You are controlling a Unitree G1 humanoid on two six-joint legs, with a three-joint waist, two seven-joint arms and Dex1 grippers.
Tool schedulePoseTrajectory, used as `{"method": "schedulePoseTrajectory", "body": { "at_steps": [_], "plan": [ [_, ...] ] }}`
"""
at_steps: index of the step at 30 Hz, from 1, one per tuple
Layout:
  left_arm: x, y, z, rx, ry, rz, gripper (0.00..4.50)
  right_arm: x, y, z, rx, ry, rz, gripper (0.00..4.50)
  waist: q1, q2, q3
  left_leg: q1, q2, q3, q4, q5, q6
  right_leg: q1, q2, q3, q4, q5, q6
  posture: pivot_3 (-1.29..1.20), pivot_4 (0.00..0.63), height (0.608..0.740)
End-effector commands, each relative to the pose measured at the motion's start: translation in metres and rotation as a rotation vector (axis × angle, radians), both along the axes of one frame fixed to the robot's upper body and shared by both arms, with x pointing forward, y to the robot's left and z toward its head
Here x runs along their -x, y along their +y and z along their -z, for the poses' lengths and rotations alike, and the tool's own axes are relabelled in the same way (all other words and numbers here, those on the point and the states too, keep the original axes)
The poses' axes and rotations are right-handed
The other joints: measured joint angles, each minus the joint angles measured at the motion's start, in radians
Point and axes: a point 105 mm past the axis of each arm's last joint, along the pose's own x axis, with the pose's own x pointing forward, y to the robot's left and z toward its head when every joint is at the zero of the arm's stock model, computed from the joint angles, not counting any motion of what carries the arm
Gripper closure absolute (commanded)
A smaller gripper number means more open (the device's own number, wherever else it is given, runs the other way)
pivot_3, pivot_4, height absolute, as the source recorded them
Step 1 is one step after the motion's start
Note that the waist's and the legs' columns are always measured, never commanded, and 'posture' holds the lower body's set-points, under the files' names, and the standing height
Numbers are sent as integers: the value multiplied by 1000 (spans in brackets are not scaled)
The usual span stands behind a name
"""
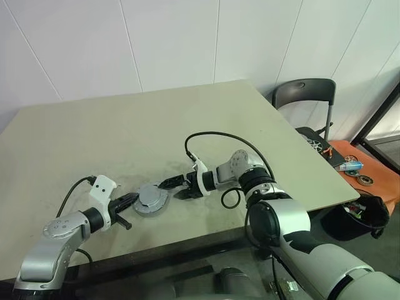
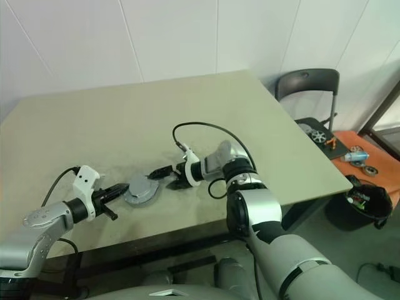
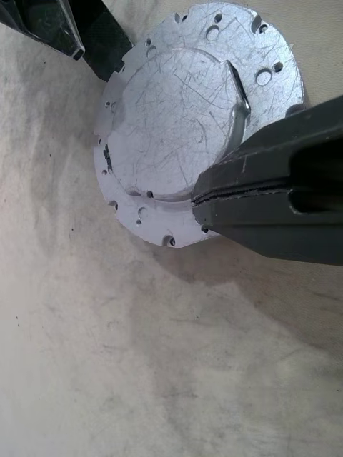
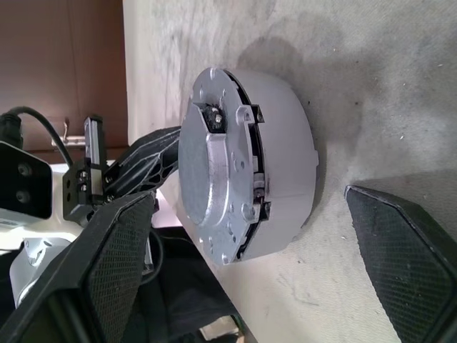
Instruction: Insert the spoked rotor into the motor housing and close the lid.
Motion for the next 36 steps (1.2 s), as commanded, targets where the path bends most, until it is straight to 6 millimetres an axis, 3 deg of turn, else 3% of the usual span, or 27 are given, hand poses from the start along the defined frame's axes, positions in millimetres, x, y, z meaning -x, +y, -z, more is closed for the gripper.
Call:
{"method": "schedulePoseTrajectory", "body": {
  "at_steps": [1,11,15,19,24,29,36],
  "plan": [
    [2,-8,0,12,8,38,4500,13,18,-2,-48,48,-45,21,-1,0,0,0,0,0,0,0,0,0,0,0,0,0,0,0,0,740],
    [2,-7,0,17,7,31,4500,14,26,-8,-71,53,-42,21,-1,0,0,0,0,0,0,0,0,0,0,0,0,0,0,0,0,740],
    [1,-7,0,21,5,28,4500,12,24,-7,-72,56,-29,855,-1,0,0,0,0,0,0,0,0,0,0,0,-1,0,0,0,0,740],
    [1,-7,0,35,3,21,4500,13,25,-9,-84,63,-30,2153,-2,0,0,-1,0,0,-1,0,0,-1,0,0,-1,0,0,0,0,740],
    [2,-6,1,40,6,17,4500,14,27,-15,-106,64,-40,3314,-6,1,0,0,1,0,-1,0,0,-1,1,0,0,0,0,0,0,740],
    [2,-4,-1,78,-5,-8,4500,12,30,-24,-137,54,-44,3316,-8,1,0,-1,1,0,-1,0,0,-1,0,0,0,0,0,0,0,740],
    [-1,12,-31,299,-105,-170,4500,9,33,-37,-188,35,-45,3316,-9,-1,0,-3,1,0,-1,0,0,-3,0,0,-1,0,0,0,0,740]
  ]
}}
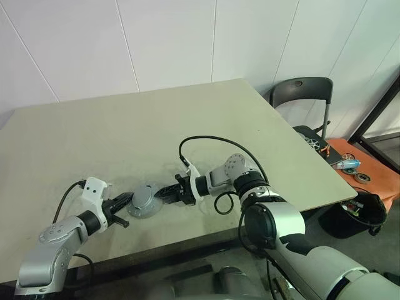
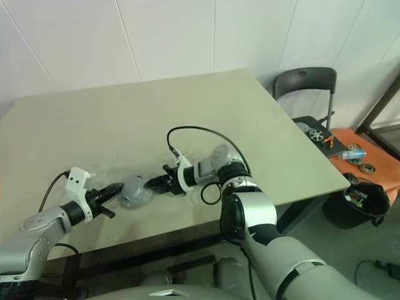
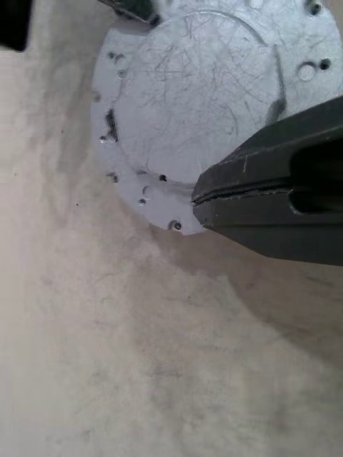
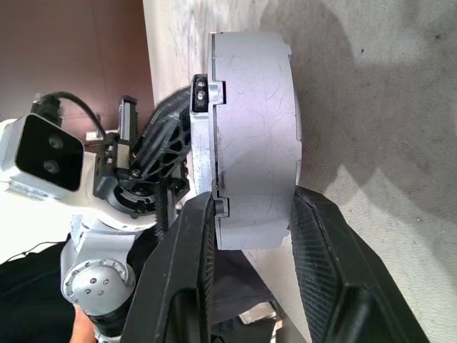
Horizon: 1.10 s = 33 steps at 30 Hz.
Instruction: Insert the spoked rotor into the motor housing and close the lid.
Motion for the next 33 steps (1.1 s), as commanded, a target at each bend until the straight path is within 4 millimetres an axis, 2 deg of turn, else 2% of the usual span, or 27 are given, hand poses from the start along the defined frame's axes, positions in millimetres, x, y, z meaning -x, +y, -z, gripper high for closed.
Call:
{"method": "schedulePoseTrajectory", "body": {
  "at_steps": [1,5,10,12,18,21,22,23,31,33],
  "plan": [
    [0,7,-32,131,-98,-68,4500,-6,17,-37,-129,-65,-16,3316,1,-1,0,0,0,0,0,0,0,0,0,0,0,0,0,0,0,740],
    [6,35,-37,325,-40,-307,4500,-10,16,-44,-148,-83,-8,3316,-3,-1,0,-1,0,0,0,0,0,-1,0,0,0,2,3,0,0,740],
    [21,52,-49,709,-38,-335,4500,-13,13,-53,-171,-101,-3,3316,-5,-1,0,-2,0,-2,0,0,0,-1,0,-1,0,2,3,0,0,740],
    [27,61,-44,839,-48,-389,4500,-15,11,-63,-199,-114,-13,3316,-8,-1,0,-2,0,-2,1,0,0,-1,0,-1,0,1,3,0,0,740],
    [40,45,-38,1058,-41,-362,4500,-16,5,-93,-270,-154,-50,3316,-12,-2,0,-8,0,-3,1,0,0,-3,0,-2,-5,0,0,0,0,740],
    [46,43,-36,1062,-55,-358,4500,-19,2,-102,-285,-172,-50,3316,-12,-2,0,-11,0,-3,1,0,0,-5,0,-2,-6,0,0,0,0,740],
    [47,42,-36,1062,-67,-352,4139,-19,1,-104,-288,-176,-50,3316,-12,-2,0,-11,0,-3,1,0,0,-5,0,-2,-7,0,0,0,0,740],
    [48,43,-35,1060,-70,-361,3972,-20,0,-105,-289,-180,-49,3316,-12,-2,0,-11,0,-3,1,0,0,-5,0,-2,-7,0,0,0,0,740],
    [50,36,-36,1123,-63,-289,1223,-24,-3,-107,-277,-203,-35,3316,-12,-2,0,-13,0,-3,1,0,0,-6,0,-2,-9,0,0,0,0,740],
    [51,32,-31,1130,-31,-272,487,-24,-3,-108,-281,-208,-38,3316,-12,-2,0,-13,0,-3,1,0,0,-6,0,-2,-10,0,0,0,0,740]
  ]
}}
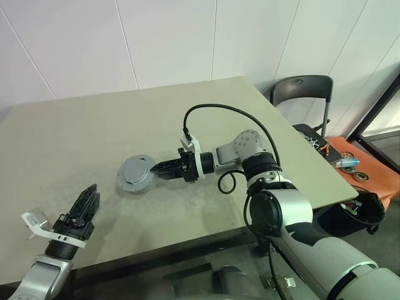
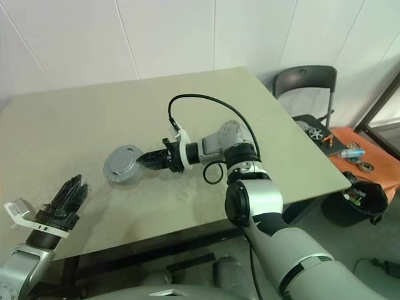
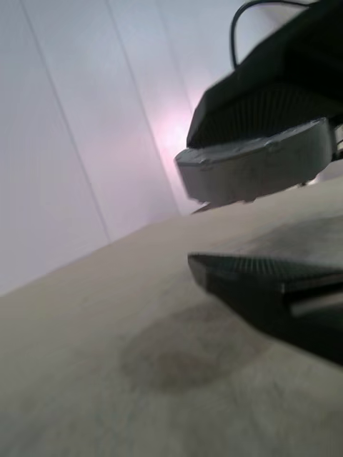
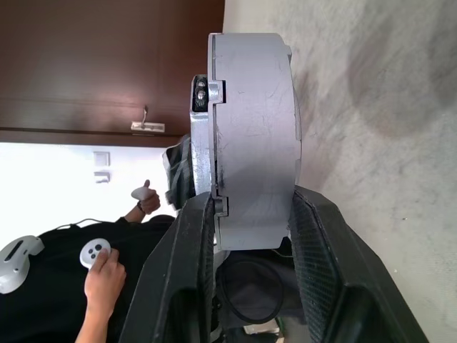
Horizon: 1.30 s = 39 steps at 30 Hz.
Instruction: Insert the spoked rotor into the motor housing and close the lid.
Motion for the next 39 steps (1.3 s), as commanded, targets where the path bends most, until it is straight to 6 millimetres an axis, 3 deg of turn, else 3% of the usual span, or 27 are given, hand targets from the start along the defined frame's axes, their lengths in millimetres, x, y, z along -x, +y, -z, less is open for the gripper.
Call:
{"method": "schedulePoseTrajectory", "body": {
  "at_steps": [1,6,11,20,29,32,39],
  "plan": [
    [2,-8,-1,17,-19,72,163,-4,6,-38,-124,-89,-14,3316,0,0,0,0,0,0,0,0,0,0,0,0,0,0,0,0,0,740],
    [4,-14,-2,93,-51,97,0,-2,7,-41,-133,-102,-31,3316,-1,0,0,0,0,0,0,0,0,0,0,0,0,0,0,0,0,740],
    [-2,-30,-6,50,-42,147,0,3,8,-47,-159,-105,-60,3316,0,0,0,0,0,0,0,0,0,0,0,0,0,0,0,0,0,740],
    [-12,-47,-47,114,-179,183,0,12,10,-46,-158,-104,-104,3316,0,0,0,0,0,0,0,0,0,0,0,0,0,0,0,0,0,740],
    [-17,-50,-54,127,-181,169,0,15,12,-45,-160,-100,-113,3316,1,0,0,0,0,0,0,0,0,0,0,0,0,0,0,0,0,740],
    [-19,-49,-54,145,-174,154,597,15,12,-45,-162,-97,-113,3316,2,0,0,0,0,0,0,0,0,0,0,0,0,0,0,0,0,740],
    [-18,-59,-54,149,-164,206,2689,15,13,-46,-176,-86,-112,3316,1,0,0,0,0,0,0,0,0,0,0,0,0,0,0,0,0,740]
  ]
}}
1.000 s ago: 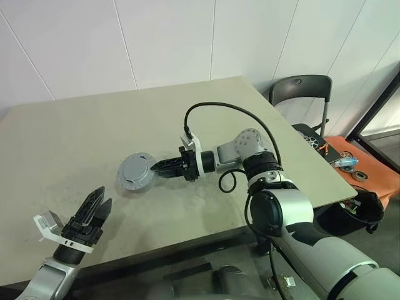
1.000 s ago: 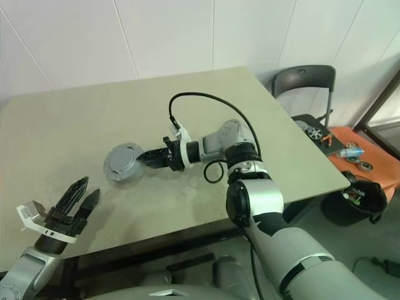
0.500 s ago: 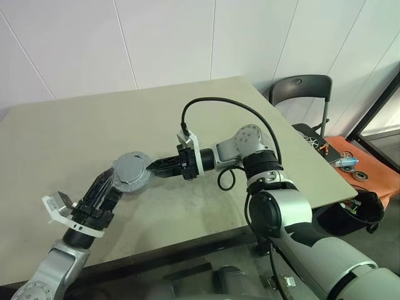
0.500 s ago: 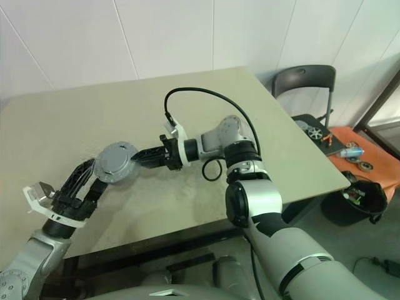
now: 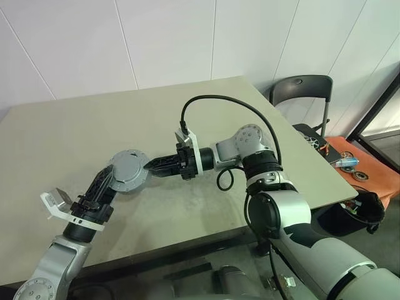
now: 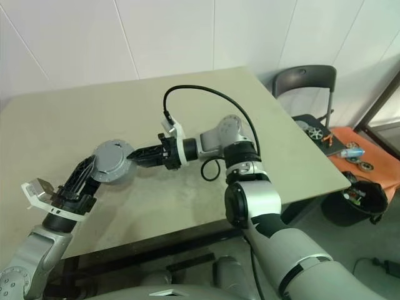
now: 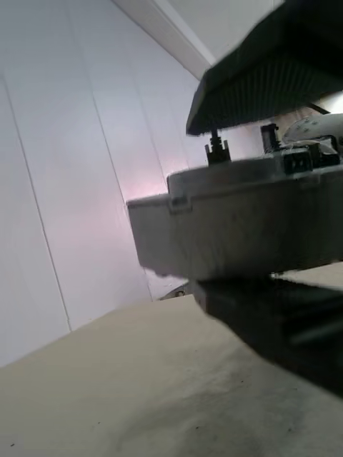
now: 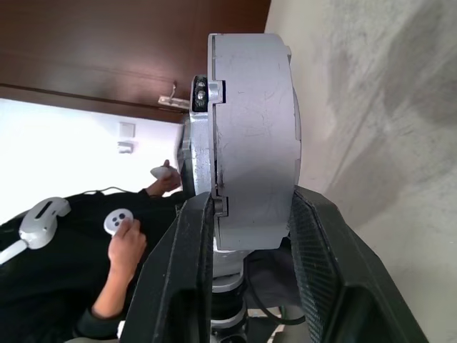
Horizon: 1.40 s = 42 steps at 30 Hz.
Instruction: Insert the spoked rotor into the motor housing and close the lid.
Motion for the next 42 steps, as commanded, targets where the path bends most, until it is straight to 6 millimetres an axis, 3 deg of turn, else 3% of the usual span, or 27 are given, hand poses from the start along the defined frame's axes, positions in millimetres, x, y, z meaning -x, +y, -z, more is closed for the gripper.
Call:
{"method": "schedulePoseTrajectory", "body": {
  "at_steps": [1,16,17,19,22,25,36,39,42],
  "plan": [
    [2,-14,-17,-2,-67,72,2689,0,7,-19,-73,-39,-12,3316,0,0,0,0,0,0,0,0,0,0,0,0,0,0,0,0,0,740],
    [4,-11,-12,-7,-60,70,2728,-3,9,-15,-57,-97,17,3316,0,0,0,0,0,0,0,0,0,0,0,0,0,0,0,0,0,740],
    [4,-10,-12,-8,-61,68,2728,-4,9,-14,-54,-104,18,2577,0,0,0,0,0,0,0,0,0,0,0,0,0,0,0,0,0,740],
    [5,-10,-12,-8,-60,67,2745,-4,8,-13,-44,-116,21,2000,1,0,0,0,0,0,0,0,0,0,0,0,0,0,0,0,0,740],
    [5,-9,-12,-7,-61,64,3250,-5,6,-11,-35,-126,26,916,0,0,0,0,0,0,0,0,0,0,0,0,0,0,0,0,0,740],
    [5,-8,-11,-6,-61,57,3250,-8,5,-10,-23,-137,39,1,-1,0,0,0,0,0,0,0,0,0,0,0,0,0,0,0,0,740],
    [5,9,-9,25,-63,-35,3250,-25,-6,4,59,-271,106,0,0,0,0,0,0,0,0,0,0,0,0,0,0,0,0,0,0,740],
    [7,21,-9,36,-63,-103,3250,-39,-15,9,104,-444,153,0,0,0,0,0,0,0,0,0,0,0,0,0,0,0,0,0,0,740],
    [7,48,-3,54,-25,-264,3250,-48,-25,17,200,-783,100,0,0,0,0,0,0,0,0,0,0,0,0,0,-1,0,0,0,0,740]
  ]
}}
